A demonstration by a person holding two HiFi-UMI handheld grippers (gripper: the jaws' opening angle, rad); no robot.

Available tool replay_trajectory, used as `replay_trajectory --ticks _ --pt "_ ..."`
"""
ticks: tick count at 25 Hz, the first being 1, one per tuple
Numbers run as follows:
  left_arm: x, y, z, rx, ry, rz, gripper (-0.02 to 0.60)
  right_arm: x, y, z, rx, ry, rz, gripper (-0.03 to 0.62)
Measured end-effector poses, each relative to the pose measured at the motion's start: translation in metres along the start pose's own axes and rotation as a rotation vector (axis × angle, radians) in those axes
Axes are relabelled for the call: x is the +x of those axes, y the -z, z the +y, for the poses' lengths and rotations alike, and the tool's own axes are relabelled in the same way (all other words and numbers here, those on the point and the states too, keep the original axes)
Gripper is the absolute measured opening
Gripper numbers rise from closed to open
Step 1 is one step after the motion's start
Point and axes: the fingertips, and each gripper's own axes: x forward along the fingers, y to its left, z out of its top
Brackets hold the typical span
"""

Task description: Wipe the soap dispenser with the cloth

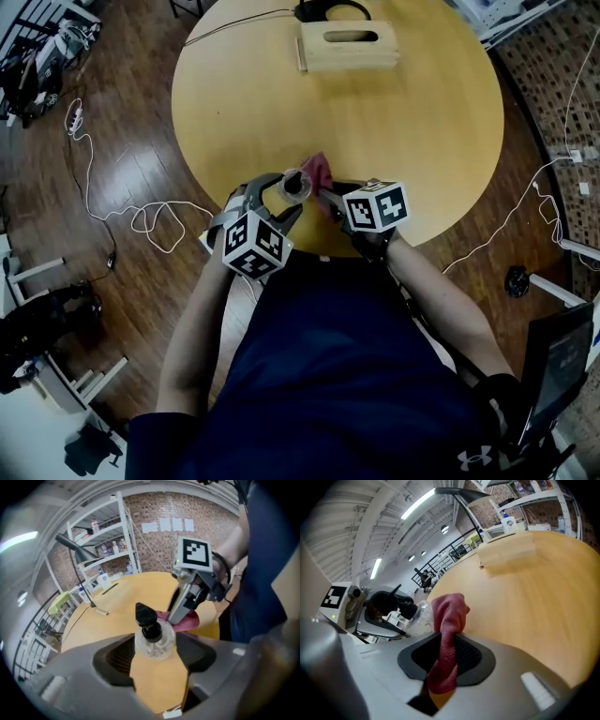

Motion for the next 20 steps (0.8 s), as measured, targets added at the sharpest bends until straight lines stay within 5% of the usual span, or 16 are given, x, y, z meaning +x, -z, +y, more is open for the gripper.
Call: replay_trajectory --ticks 5,9,12,17,20 --pt "0.007 0.001 0.003 0.264 0.067 0.117 0.327 0.032 0.030 -0.031 -0.039 0.092 0.132 0.089" --pt "0.016 0.004 -0.006 0.350 0.154 0.186 0.312 0.023 0.027 -0.019 -0.070 0.091 0.115 0.089" --pt "0.021 -0.001 -0.007 0.227 0.119 0.167 0.301 -0.007 0.008 0.002 -0.123 0.078 0.022 0.089" --pt "0.025 -0.011 0.000 -0.107 -0.088 0.107 0.301 -0.020 0.000 0.010 -0.159 0.113 -0.045 0.089" --pt "0.024 -0.014 -0.004 -0.167 -0.098 0.070 0.320 0.002 0.014 -0.010 -0.108 0.147 0.007 0.089"
